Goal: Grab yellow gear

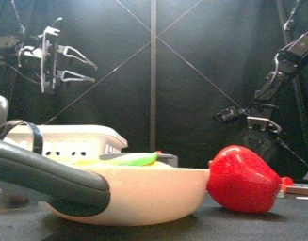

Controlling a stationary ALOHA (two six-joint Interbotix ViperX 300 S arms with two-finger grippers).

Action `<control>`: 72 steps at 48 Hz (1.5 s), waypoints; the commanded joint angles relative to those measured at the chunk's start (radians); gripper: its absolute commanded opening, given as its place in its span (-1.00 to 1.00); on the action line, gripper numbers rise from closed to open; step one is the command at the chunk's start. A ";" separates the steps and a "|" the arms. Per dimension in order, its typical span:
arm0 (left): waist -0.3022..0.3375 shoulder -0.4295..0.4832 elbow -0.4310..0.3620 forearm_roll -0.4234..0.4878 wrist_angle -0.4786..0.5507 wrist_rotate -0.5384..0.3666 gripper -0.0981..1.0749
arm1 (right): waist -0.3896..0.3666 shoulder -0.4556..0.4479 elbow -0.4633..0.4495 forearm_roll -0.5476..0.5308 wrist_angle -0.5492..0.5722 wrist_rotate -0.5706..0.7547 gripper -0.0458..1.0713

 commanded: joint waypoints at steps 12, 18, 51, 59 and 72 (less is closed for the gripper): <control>0.005 0.003 -0.011 0.000 -0.008 0.003 0.49 | -0.063 0.025 -0.021 -0.075 -0.021 -0.003 0.87; 0.006 0.002 -0.011 0.000 -0.008 0.005 0.49 | -0.067 0.035 -0.025 -0.078 -0.038 -0.003 0.87; 0.008 0.003 -0.005 -0.003 -0.008 0.003 0.49 | -0.063 0.118 -0.017 -0.071 -0.044 -0.011 0.84; 0.008 0.003 -0.005 -0.003 -0.008 0.003 0.49 | -0.060 0.114 -0.015 -0.071 -0.041 -0.009 0.69; 0.008 0.003 -0.006 -0.003 -0.008 0.000 0.49 | -0.035 0.064 -0.021 -0.072 0.011 -0.003 0.38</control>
